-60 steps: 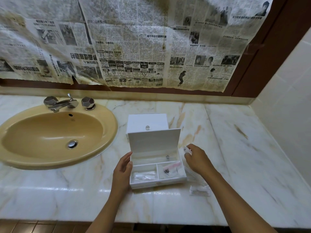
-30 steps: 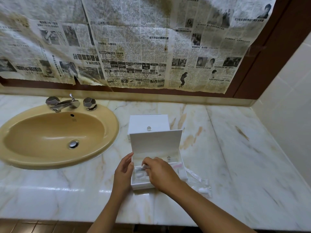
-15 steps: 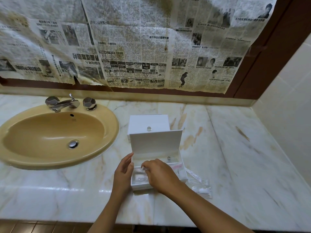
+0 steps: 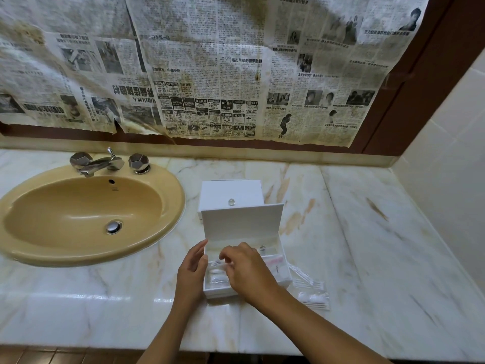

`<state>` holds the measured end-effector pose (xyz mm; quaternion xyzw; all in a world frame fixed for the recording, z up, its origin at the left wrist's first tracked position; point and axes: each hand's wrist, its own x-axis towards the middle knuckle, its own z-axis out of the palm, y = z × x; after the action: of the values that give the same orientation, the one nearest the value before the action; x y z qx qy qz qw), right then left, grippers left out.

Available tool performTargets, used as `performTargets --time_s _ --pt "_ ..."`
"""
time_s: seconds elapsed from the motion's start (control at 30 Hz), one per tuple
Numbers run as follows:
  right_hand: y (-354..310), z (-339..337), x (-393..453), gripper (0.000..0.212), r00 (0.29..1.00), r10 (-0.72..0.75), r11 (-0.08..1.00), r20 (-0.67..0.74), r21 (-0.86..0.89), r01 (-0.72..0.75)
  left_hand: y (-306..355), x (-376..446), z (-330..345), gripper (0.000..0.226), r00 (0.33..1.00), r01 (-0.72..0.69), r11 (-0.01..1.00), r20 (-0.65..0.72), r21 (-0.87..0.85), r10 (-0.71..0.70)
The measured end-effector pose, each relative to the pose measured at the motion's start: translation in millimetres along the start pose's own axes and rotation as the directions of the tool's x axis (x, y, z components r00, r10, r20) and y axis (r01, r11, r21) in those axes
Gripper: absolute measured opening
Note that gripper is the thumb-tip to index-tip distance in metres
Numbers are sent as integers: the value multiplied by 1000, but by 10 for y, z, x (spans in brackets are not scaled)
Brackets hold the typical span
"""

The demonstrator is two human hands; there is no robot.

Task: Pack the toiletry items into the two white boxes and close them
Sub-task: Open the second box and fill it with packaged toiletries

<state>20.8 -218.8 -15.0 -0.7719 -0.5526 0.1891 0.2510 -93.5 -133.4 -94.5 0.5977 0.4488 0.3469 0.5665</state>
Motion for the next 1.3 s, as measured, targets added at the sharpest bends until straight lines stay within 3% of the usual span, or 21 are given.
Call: performTargets --time_s 0.07,0.3,0.67,0.8,1.03,1.3 --pt "-3 11 -4 14 999 -26 1000 -24 -6 26 2 1 -3 33 1000 -5 1000 3 11 5" --pt "-4 47 -25 18 985 -144 989 -93 -27 142 -8 7 -6 33 1000 -1 1000 12 4 1" --pt "49 202 -40 26 994 -91 976 56 -196 100 13 -7 2 34 1000 -13 999 4 -51 13" --pt "74 200 -64 23 997 -14 988 76 -151 26 29 -20 6 32 1000 -27 999 14 -38 28" --pt "61 210 -73 33 973 -72 977 217 -181 112 -15 7 -12 31 999 -48 999 15 -9 48" --pt "125 41 39 28 995 -76 993 58 -88 81 -17 10 -3 33 999 -42 999 14 -32 43"
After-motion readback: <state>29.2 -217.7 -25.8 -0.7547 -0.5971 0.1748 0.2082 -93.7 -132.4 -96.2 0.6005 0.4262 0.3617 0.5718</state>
